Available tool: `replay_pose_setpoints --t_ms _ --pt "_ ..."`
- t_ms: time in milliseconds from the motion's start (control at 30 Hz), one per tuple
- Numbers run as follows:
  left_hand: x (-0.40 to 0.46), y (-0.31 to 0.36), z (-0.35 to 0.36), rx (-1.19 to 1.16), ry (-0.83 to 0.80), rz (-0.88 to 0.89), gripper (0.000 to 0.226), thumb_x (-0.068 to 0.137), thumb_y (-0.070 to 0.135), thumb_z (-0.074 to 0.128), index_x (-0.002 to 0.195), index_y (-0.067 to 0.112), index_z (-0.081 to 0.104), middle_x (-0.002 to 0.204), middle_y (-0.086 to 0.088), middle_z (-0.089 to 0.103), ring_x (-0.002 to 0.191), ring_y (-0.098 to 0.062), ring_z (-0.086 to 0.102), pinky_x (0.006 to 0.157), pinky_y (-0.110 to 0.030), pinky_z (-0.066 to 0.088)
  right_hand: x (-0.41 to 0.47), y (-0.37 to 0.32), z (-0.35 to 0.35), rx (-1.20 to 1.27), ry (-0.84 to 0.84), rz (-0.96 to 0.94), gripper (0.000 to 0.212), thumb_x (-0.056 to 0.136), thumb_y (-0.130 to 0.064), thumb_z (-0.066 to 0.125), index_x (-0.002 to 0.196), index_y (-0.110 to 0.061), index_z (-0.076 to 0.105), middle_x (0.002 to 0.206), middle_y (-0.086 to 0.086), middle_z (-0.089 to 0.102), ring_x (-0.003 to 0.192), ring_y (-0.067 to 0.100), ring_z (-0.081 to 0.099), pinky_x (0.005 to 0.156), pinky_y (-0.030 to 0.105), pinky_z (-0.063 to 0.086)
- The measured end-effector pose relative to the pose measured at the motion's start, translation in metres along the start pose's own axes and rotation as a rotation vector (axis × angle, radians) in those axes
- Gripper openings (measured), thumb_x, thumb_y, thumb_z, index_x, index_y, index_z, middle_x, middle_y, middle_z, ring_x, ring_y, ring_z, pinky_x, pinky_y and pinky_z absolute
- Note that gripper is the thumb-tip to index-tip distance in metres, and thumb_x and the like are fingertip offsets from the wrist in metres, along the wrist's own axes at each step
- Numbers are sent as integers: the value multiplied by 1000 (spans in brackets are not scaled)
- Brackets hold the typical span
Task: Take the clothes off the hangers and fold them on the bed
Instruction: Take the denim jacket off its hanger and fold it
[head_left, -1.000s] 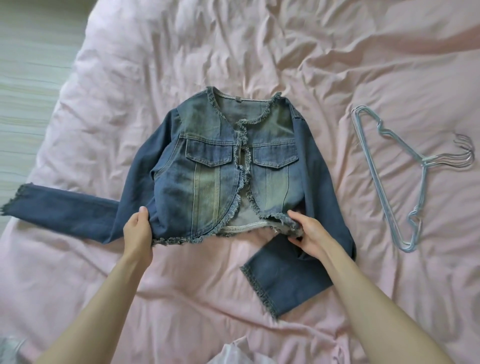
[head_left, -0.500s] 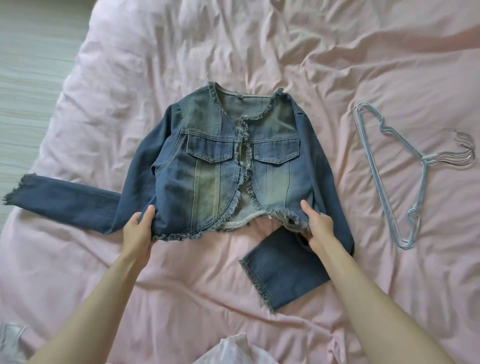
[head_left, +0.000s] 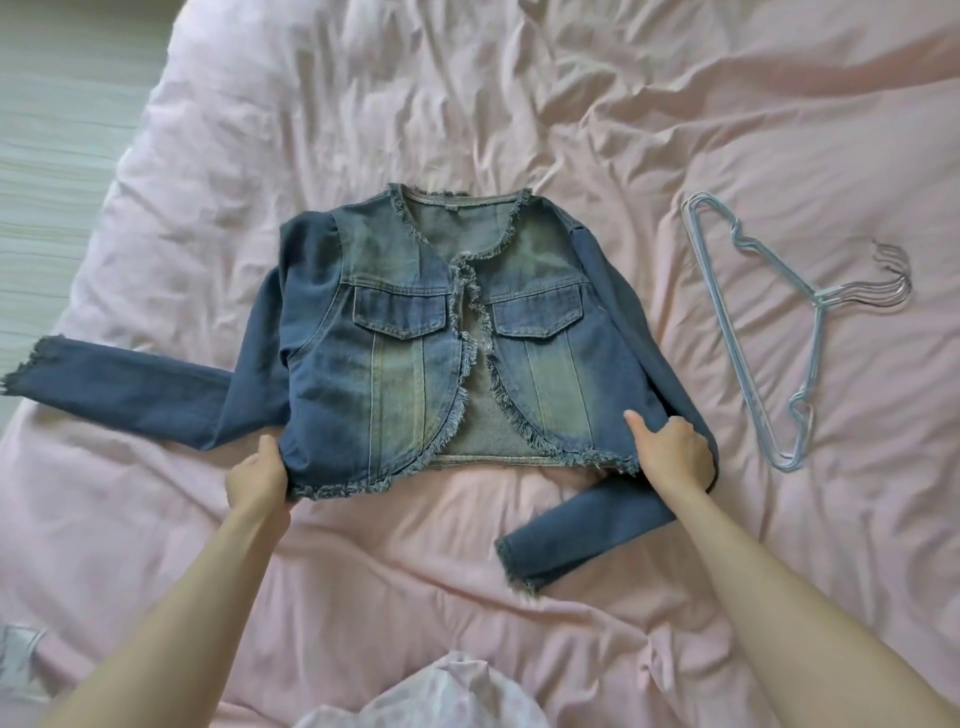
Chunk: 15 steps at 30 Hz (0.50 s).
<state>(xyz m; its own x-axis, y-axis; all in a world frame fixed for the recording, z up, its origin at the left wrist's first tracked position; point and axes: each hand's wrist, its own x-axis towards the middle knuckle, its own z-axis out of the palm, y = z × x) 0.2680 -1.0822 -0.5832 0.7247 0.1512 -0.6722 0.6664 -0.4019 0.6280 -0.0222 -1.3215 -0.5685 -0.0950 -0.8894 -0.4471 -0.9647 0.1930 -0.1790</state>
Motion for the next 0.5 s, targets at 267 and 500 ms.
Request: replay_pose_setpoints --t_ms 267,500 --pt "4 -26 -14 340 39 114 47 95 44 44 84 1 60 96 -17 60 83 -28 53 75 -36 47 -10 7 2 -10 -17 -6 47 93 -34 53 123 2 46 128 22 53 116 39 52 89 42 43" --pt "15 -31 -18 660 -190 608 40 88 29 63 124 16 57 121 -10 61 112 -29 54 99 -43 42 -12 9 25 -133 60 -237 69 93 -28 52 148 -5 16 149 15 29 136 32 29 107 45 29"
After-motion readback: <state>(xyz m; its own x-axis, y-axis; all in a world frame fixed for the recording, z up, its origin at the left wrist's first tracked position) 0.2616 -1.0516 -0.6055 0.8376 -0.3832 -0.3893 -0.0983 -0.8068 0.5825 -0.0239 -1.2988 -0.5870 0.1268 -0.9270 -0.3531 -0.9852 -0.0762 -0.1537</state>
